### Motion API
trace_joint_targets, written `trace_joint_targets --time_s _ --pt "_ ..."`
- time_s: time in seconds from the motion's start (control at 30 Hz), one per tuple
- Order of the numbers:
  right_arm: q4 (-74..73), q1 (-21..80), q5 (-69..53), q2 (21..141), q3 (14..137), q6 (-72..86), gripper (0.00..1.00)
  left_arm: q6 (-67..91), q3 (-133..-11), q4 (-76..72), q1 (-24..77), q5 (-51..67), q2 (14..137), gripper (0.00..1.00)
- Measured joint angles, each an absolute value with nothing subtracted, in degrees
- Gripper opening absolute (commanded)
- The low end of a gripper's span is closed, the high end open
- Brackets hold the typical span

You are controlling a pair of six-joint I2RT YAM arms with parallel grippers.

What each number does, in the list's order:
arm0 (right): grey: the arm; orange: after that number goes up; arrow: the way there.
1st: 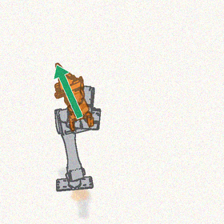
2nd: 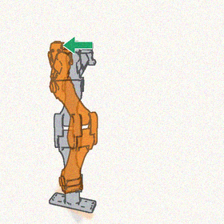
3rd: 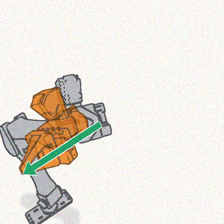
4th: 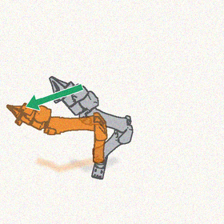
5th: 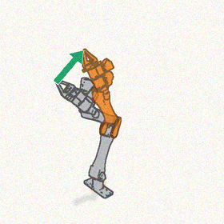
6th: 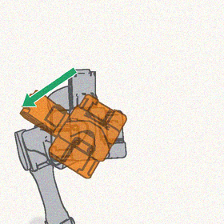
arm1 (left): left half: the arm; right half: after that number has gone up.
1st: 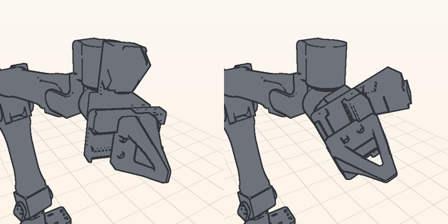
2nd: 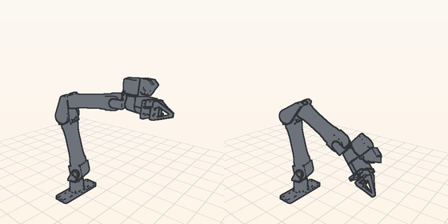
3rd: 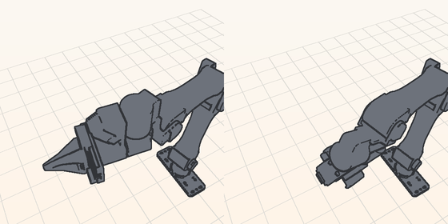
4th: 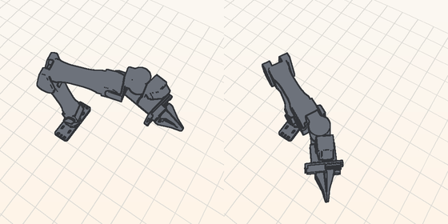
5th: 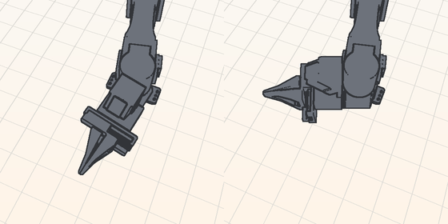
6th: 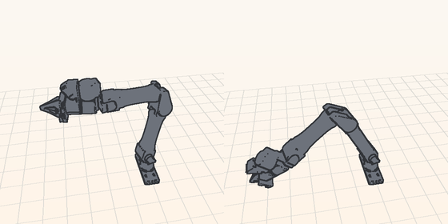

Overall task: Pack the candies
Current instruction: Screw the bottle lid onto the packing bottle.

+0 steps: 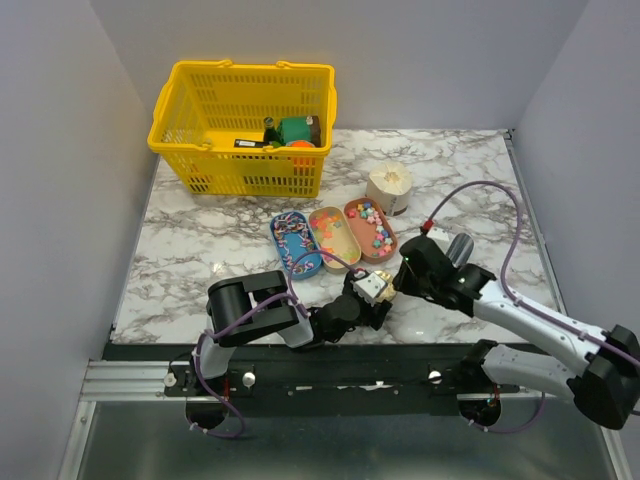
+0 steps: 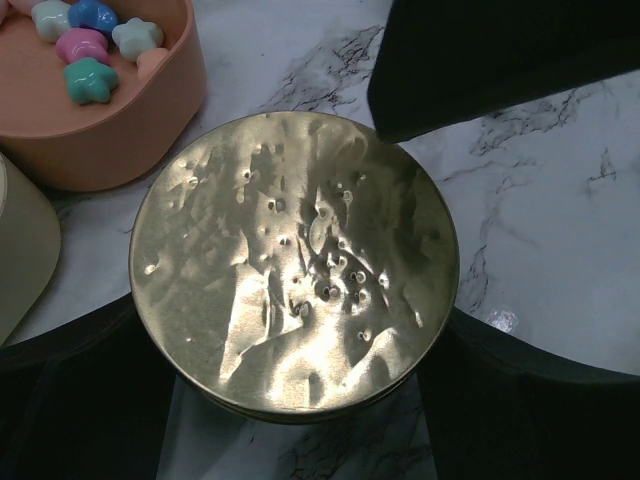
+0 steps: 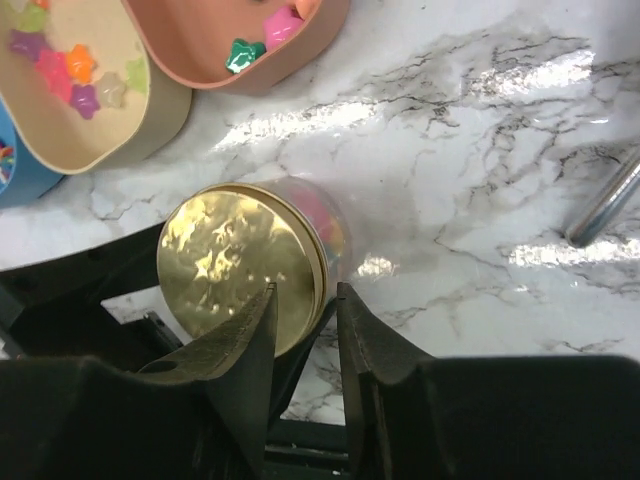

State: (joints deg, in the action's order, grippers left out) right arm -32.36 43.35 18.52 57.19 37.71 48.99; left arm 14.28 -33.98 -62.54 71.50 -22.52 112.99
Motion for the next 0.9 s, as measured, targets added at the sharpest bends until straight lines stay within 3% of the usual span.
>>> trace_joint_targets --time_s 0.2,0.6,0.9 --pt "-27.99 42.65 17.26 65.69 39.38 46.65 0.28 14.26 -33.98 -62.54 71.53 -22.59 113.01 0.76" --pt "-20.56 41.32 14.63 60.97 33.01 46.65 0.01 14.35 -34.00 -62.54 71.53 -23.64 113.06 0.76" --pt "-9.21 40.01 11.90 51.68 22.17 49.17 0.01 14.31 -34.04 -62.85 71.59 -24.12 113.32 0.76"
